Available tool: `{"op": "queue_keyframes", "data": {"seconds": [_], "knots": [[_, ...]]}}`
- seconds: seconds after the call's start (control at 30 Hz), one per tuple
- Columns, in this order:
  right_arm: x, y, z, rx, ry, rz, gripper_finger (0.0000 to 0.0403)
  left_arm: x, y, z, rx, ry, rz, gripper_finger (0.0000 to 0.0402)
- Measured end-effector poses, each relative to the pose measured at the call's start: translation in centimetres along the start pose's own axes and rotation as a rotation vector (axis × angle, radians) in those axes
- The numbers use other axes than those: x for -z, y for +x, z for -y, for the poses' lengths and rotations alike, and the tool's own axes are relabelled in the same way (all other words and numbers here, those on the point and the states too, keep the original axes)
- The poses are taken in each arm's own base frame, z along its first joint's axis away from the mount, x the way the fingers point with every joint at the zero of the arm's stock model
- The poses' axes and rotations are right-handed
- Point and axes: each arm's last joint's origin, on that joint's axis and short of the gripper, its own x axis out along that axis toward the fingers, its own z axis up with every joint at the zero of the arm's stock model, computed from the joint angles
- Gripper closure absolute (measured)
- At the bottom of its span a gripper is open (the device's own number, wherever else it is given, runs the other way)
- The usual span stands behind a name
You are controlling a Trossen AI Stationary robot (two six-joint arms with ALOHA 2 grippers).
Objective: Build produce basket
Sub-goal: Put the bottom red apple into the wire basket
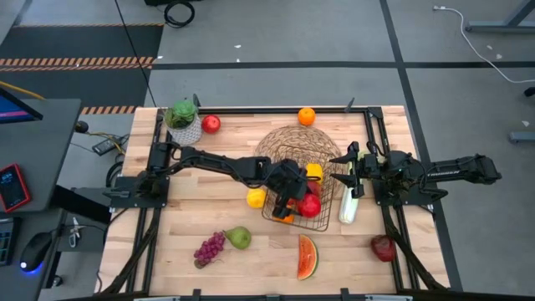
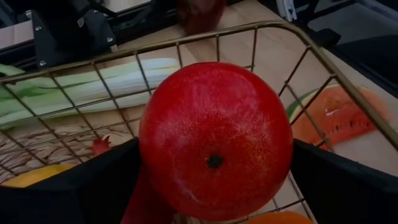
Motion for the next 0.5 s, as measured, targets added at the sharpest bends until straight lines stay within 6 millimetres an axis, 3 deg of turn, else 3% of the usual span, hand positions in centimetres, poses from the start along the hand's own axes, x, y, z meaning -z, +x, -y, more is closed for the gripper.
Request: {"op": "queue_keyframes", "data": {"seconds": [0.5], "knots": [[0.01,0.0,0.0,0.0,0.0,0.0,0.0172,0.16,0.0,0.03,-0.001,-0.032,-0.017,0.0002]]}}
